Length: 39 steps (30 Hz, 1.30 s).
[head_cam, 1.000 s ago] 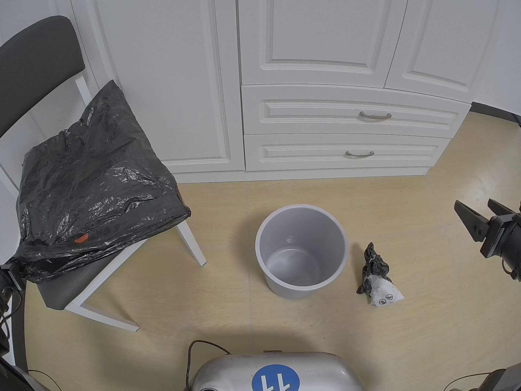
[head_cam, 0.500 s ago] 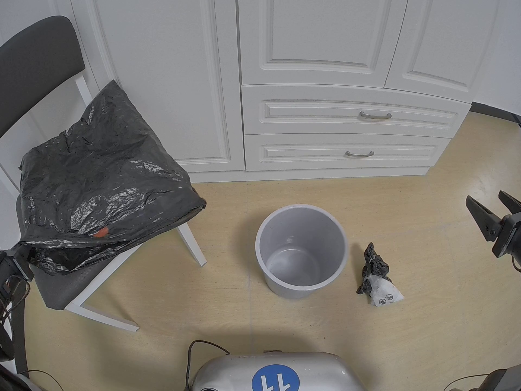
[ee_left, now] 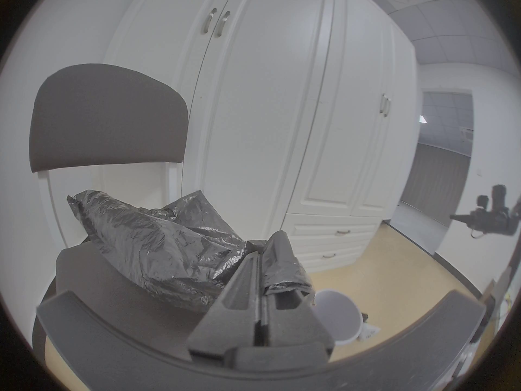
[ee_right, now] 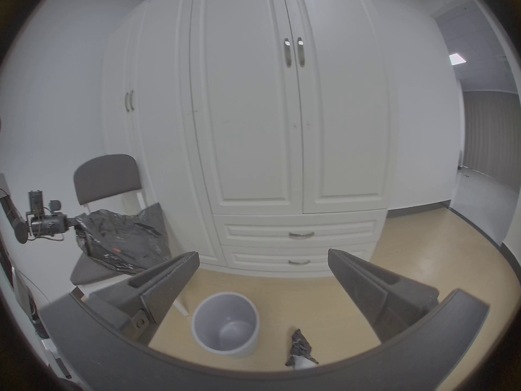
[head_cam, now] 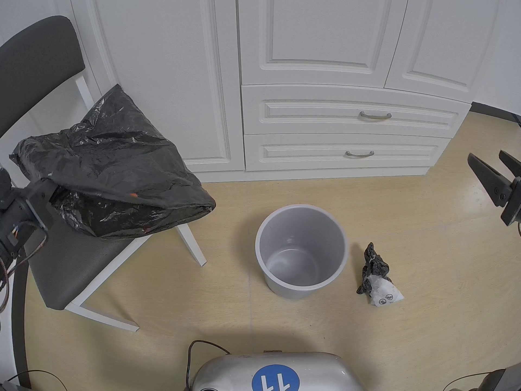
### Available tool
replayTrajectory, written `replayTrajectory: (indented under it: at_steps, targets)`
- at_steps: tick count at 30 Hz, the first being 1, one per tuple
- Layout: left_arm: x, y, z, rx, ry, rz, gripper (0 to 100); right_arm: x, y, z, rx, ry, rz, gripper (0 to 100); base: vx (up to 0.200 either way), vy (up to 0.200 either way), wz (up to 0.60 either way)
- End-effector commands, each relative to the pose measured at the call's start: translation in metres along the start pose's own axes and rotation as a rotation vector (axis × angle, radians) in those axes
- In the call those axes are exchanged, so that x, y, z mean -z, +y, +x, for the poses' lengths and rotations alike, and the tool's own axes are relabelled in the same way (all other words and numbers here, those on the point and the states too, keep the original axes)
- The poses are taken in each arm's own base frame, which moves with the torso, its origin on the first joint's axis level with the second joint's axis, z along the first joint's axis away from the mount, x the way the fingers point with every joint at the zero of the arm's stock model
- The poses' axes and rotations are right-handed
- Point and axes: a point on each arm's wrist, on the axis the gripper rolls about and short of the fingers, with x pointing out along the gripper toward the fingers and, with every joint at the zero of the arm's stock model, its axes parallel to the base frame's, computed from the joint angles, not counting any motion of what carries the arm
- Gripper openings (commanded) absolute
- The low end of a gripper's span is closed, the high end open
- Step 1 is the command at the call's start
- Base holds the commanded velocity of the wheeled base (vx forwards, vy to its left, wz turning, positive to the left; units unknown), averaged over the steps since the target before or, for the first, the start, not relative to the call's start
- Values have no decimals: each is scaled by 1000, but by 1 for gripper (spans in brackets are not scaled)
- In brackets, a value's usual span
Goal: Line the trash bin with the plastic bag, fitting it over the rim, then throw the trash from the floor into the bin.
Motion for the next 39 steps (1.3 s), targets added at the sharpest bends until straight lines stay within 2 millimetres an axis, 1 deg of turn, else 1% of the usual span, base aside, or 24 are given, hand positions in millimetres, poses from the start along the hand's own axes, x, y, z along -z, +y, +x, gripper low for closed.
replayTrajectory:
  at_steps: [1, 2, 3, 4, 5, 8, 11, 15, 17, 19, 21, 22, 26, 31, 32, 33, 35, 36, 39]
  targets:
    - [-61, -70, 5, -14, -78, -74, 0, -16, 39, 12, -202, -37, 29, 100, 0, 0, 0]
    - [-60, -77, 5, -16, -74, -84, 0, -17, 42, 10, -209, -39, 30, 100, 0, 0, 0]
    - [-60, -77, 5, -16, -74, -84, 0, -17, 42, 10, -209, -39, 30, 100, 0, 0, 0]
    - [-57, -93, 4, -2, -62, -103, 0, -14, 48, 6, -210, -28, 38, 100, 0, 0, 0]
    - [-56, -98, 5, -3, -60, -107, 0, -12, 48, 3, -203, -20, 45, 100, 0, 0, 0]
    - [-59, -100, 6, -42, -81, -113, 0, -4, 49, 1, -205, 4, 51, 100, 0, 0, 0]
    - [-67, -104, 5, -17, -142, -142, 0, 1, 53, 5, -209, 19, 55, 100, 0, 0, 0]
    - [-75, -112, 4, 38, -200, -171, 0, 16, 68, 10, -254, 58, 54, 100, 0, 0, 0]
    - [-74, -113, 4, 44, -199, -171, 0, 24, 73, 12, -266, 78, 43, 100, 0, 0, 0]
    - [-73, -115, 6, 49, -193, -173, 0, 34, 83, 11, -307, 106, 29, 100, 0, 0, 0]
    - [-73, -115, 6, 49, -193, -173, 0, 34, 83, 11, -307, 106, 29, 100, 0, 0, 0]
    - [-75, -115, 8, 47, -209, -173, 0, 45, 96, 7, -368, 103, 19, 100, 0, 0, 0]
    - [-76, -119, 4, 72, -217, -164, 0, 64, 110, 13, -381, 123, -12, 100, 0, 0, 0]
    - [-77, -119, -2, 81, -227, -147, 0, 85, 138, 21, -399, 111, 8, 100, 0, 0, 0]
    - [-78, -118, -4, 82, -231, -147, 0, 88, 143, 21, -395, 105, 14, 100, 0, 0, 0]
    - [-78, -118, -4, 82, -231, -147, 0, 88, 143, 21, -395, 105, 14, 100, 0, 0, 0]
    - [-81, -117, -7, 83, -244, -148, 0, 92, 157, 22, -379, 64, 53, 100, 0, 0, 0]
    - [-81, -117, -8, 83, -245, -143, 0, 93, 161, 23, -378, 53, 65, 100, 0, 0, 0]
    - [-81, -116, -11, 83, -249, -125, 0, 97, 168, 27, -368, 38, 79, 100, 0, 0, 0]
